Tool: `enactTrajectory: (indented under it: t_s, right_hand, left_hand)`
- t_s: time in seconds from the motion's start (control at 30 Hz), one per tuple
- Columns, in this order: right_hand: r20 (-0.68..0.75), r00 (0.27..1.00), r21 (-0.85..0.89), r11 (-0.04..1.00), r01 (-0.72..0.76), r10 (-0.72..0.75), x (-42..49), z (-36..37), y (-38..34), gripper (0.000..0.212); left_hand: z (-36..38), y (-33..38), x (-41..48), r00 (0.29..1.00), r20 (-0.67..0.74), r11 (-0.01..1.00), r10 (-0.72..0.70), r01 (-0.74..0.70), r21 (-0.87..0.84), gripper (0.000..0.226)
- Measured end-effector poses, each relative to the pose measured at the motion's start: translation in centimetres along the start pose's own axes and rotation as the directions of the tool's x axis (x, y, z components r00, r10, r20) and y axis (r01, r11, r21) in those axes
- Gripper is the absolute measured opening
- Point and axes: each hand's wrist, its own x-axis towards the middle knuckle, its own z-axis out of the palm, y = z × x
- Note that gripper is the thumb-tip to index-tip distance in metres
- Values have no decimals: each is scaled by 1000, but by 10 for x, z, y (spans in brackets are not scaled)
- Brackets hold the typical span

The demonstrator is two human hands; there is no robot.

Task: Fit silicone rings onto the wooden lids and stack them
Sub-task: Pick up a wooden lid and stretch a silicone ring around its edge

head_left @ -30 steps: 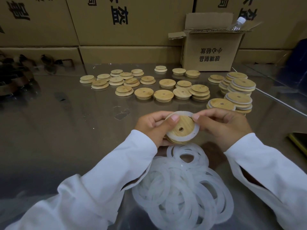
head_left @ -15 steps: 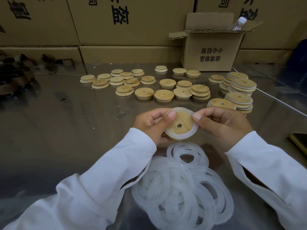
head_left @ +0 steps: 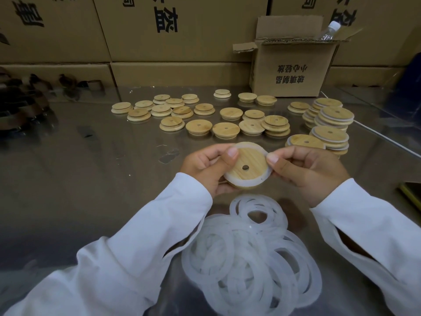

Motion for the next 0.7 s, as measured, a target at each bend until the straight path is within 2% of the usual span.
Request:
enactTrajectory:
  t_s: [0.2, 0.27, 0.37, 0.47, 0.57, 0.7]
  right_hand:
    - [-44, 999, 8, 1000, 23, -23, -3, 2, 4, 10]
    - [-68, 997, -8, 999, 40, -40, -6, 6, 6, 8]
    - [-140, 990, -56, 998, 29, -36, -8, 13, 11, 18]
    - [-158, 987, -125, 992, 18, -38, -7, 15, 14, 10]
    - [-178, 984, -126, 992, -2, -21, -5, 14, 15, 12]
    - [-164, 984, -214, 977, 27, -63, -5, 9, 14, 12]
  left_hand:
    - [3, -4, -2, 998, -53, 996, 45, -41, 76, 13]
    - [4, -4, -2, 996, -82, 998, 41, -36, 57, 10]
    - [5, -4, -1, 991, -133, 1000, 17, -17, -1, 9]
    - [6, -3, -1, 992, -120, 998, -25, 17, -66, 6]
    - [7, -3, -3, 997, -65, 997, -46, 42, -62, 18]
    - [6, -4, -2, 998, -31, 996, -63, 65, 64, 30]
